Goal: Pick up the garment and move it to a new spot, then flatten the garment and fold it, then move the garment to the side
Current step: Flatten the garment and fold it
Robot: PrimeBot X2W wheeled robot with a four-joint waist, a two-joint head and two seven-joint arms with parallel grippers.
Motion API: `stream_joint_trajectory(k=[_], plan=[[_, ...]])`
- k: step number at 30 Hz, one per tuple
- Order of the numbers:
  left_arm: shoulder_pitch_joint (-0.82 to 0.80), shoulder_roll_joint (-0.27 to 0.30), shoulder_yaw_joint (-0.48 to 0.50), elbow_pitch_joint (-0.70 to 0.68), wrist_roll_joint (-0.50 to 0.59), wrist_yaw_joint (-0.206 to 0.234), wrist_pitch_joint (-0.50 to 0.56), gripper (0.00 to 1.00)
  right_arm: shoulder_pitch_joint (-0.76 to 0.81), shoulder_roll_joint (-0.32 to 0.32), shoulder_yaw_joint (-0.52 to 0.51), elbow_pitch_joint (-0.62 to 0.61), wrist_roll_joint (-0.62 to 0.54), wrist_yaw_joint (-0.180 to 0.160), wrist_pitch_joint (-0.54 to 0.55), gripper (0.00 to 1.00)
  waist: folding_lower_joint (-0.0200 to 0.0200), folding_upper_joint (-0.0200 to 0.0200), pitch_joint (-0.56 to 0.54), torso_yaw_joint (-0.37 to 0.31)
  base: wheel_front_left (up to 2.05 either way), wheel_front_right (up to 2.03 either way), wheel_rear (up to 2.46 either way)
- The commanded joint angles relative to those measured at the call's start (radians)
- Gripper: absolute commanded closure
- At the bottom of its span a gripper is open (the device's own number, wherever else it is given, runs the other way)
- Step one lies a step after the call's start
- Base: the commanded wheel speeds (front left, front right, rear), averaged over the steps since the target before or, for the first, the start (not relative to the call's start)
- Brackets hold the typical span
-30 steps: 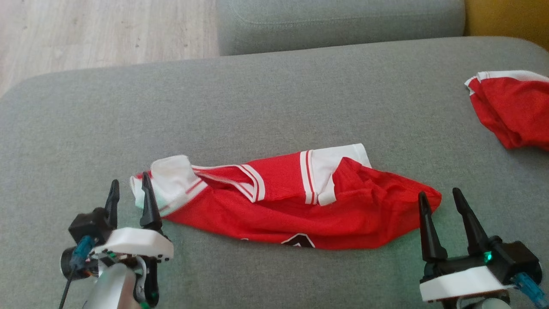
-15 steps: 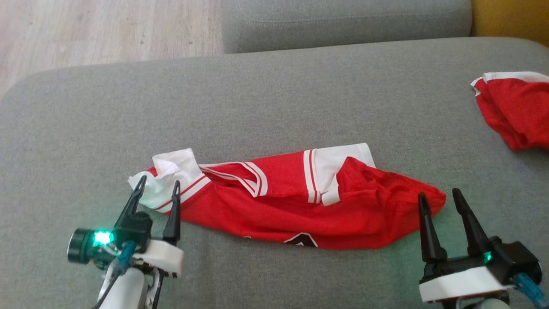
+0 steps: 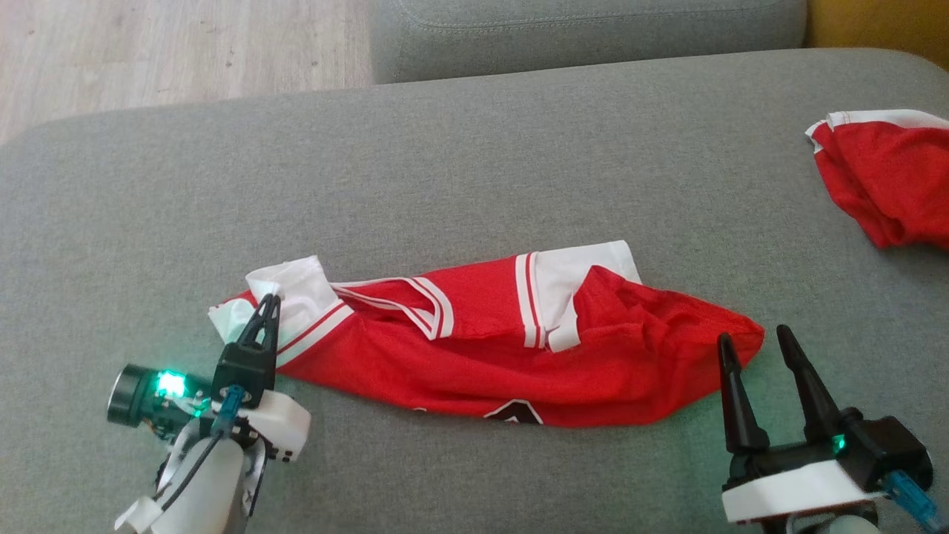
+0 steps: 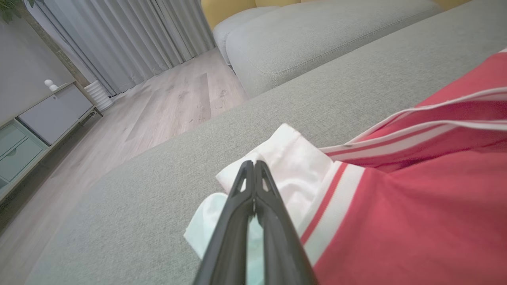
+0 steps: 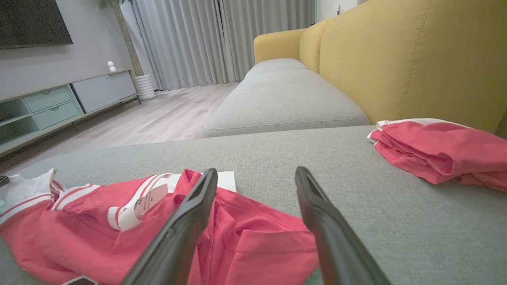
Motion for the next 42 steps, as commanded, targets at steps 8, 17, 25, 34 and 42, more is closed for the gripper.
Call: stream_joint_trajectory(k=[8, 17, 25, 34, 42], plan=[[-0.057, 0.041, 0.014, -0.068, -0.005, -0.007, -0.015, 1.00, -0.021, -0.035, 0.061, 0.030, 0.023, 0.007, -0.004, 0.00, 0.0000, 0.0000, -0.009, 0.021, 0.00, 0.00, 0.00], [-0.059, 0.076, 0.001, -0.188, -0.002, -0.015, -0.014, 1.00, -0.053, -0.082, 0.171, 0.103, 0.071, 0.007, -0.004, 0.00, 0.0000, 0.0000, -0.020, 0.062, 0.00, 0.00, 0.00], [-0.052, 0.078, -0.011, -0.221, -0.014, -0.019, 0.000, 1.00, -0.129, -0.100, 0.241, 0.182, 0.114, 0.007, -0.004, 0.00, 0.0000, 0.0000, -0.021, 0.100, 0.00, 0.00, 0.00], [-0.047, 0.088, -0.017, -0.234, -0.026, -0.018, 0.005, 1.00, -0.168, -0.098, 0.267, 0.227, 0.132, 0.007, -0.004, 1.00, 0.0000, 0.0000, -0.027, 0.123, 0.00, 0.00, 0.00], [-0.023, 0.116, 0.016, -0.302, -0.051, 0.009, -0.008, 1.00, -0.160, -0.116, 0.192, 0.109, 0.091, 0.007, -0.004, 1.00, 0.0000, 0.0000, -0.045, 0.083, 0.00, 0.00, 0.00]])
